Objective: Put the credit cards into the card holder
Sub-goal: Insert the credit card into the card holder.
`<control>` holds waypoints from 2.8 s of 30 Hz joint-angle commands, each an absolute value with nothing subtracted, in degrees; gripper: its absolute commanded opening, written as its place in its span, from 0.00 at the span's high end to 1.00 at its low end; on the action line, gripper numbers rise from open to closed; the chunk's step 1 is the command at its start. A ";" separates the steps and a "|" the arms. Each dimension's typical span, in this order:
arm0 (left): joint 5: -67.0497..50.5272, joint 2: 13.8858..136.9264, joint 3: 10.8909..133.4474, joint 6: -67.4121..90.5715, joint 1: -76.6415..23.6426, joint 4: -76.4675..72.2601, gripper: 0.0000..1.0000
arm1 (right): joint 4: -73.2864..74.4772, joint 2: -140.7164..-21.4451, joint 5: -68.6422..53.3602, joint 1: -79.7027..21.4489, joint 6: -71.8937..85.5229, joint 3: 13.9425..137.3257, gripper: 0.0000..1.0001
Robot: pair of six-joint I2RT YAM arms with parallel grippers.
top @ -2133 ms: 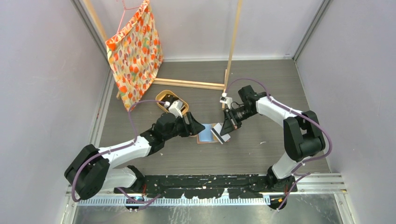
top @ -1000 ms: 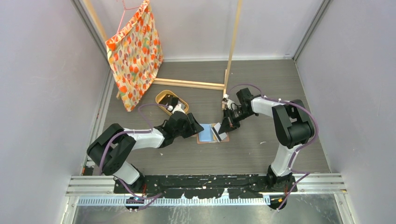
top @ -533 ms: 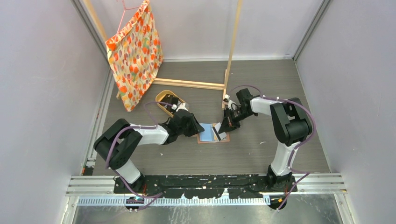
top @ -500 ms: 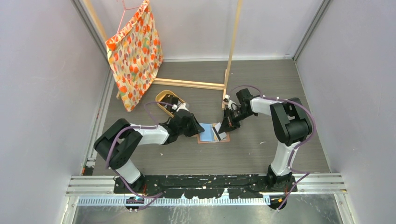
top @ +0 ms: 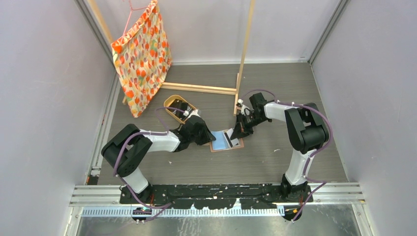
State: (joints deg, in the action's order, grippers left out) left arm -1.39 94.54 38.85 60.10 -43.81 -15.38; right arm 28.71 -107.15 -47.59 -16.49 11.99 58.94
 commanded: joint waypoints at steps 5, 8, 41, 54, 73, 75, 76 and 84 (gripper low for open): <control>-0.39 94.57 39.63 60.10 -44.21 -14.60 0.91 | 27.00 -107.05 -45.01 -15.85 13.42 59.45 0.99; -0.44 94.57 39.65 60.10 -44.30 -14.68 0.92 | 26.23 -107.05 -45.18 -16.07 14.32 59.24 0.99; -1.94 94.16 38.42 59.46 -44.47 -17.88 0.89 | 23.27 -112.25 -48.56 -19.76 17.02 62.16 0.99; -2.20 92.93 36.09 60.19 -44.47 -21.53 0.84 | 21.76 -111.96 -47.71 -20.77 17.58 60.43 0.92; -2.47 78.41 32.75 54.87 -44.38 -17.95 0.75 | 24.88 -110.18 -46.49 -22.02 14.72 62.20 0.68; -2.62 76.72 32.65 53.80 -44.38 -16.54 0.74 | 25.46 -109.77 -46.12 -22.05 14.25 62.43 0.68; -2.90 76.12 32.71 53.22 -44.38 -16.17 0.74 | 25.67 -109.58 -45.99 -22.10 14.04 62.59 0.67; -8.44 76.04 31.37 52.23 -44.52 -22.90 0.74 | 28.96 -108.02 -43.46 -23.40 11.17 64.34 0.62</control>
State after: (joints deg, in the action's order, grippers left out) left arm -4.54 76.25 32.95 53.74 -44.16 -17.23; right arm 26.44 -110.98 -47.53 -22.68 14.22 62.28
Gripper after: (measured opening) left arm 0.262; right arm 0.368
